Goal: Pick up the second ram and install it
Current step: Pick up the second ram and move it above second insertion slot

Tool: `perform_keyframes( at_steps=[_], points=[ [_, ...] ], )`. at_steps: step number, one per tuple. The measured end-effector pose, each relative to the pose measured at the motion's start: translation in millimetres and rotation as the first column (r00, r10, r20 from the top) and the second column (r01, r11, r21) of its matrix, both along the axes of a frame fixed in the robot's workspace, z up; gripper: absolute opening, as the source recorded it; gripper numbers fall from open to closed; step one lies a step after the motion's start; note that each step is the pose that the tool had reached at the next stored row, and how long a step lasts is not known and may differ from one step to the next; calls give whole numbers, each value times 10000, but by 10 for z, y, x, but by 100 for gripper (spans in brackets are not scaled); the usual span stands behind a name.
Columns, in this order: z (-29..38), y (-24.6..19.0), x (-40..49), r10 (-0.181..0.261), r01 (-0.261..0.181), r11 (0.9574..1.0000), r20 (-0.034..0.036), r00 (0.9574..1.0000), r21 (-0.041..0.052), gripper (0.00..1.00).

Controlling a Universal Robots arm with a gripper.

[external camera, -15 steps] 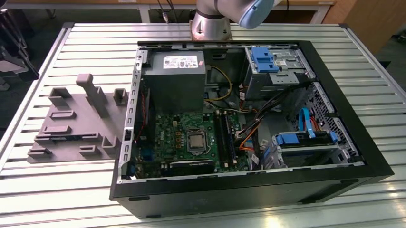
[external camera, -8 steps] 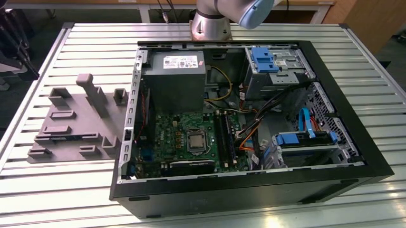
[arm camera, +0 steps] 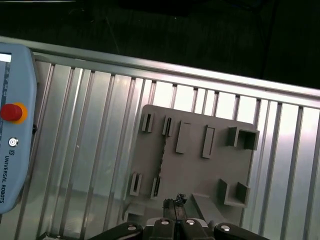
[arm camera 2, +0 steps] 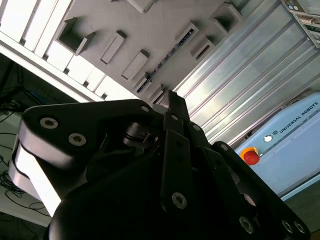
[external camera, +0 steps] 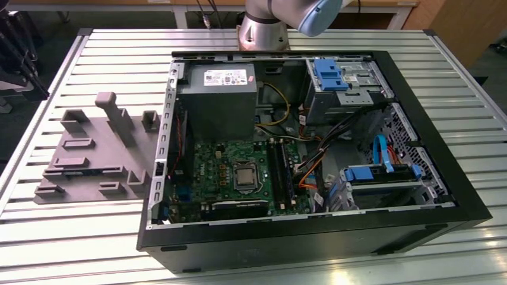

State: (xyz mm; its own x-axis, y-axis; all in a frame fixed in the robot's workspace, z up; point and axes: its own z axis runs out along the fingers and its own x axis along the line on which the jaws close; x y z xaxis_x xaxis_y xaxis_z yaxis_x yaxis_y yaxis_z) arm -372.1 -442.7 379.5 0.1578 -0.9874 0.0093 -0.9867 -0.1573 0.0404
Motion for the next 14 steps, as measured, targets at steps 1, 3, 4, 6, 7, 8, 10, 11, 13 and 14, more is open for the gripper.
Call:
perform_keyframes(
  at_steps=[1, 3, 4, 6, 7, 8, 10, 11, 13, 14],
  points=[
    [0, 0, 0, 0, 0, 10000, 1, 10000, 0, 11],
    [0, 0, 0, 0, 0, 10000, 1, 10000, 0, 11],
    [0, 0, 0, 0, 0, 10000, 0, 10000, 0, 11],
    [0, 0, 0, 0, 0, 10000, 0, 10000, 0, 11],
    [0, 0, 0, 0, 0, 10000, 0, 10000, 0, 11],
    [0, 0, 0, 0, 0, 10000, 0, 10000, 0, 11],
    [0, 0, 0, -1, 1, 10000, 0, 10000, 0, 16],
    [0, 0, 0, -1, 1, 10000, 1, 10000, 0, 24],
    [-1, 0, 0, 0, 0, 10000, 1, 10000, 1, 25],
    [0, 0, 0, 0, 0, 10000, 1, 10000, 1, 25]
  ],
)
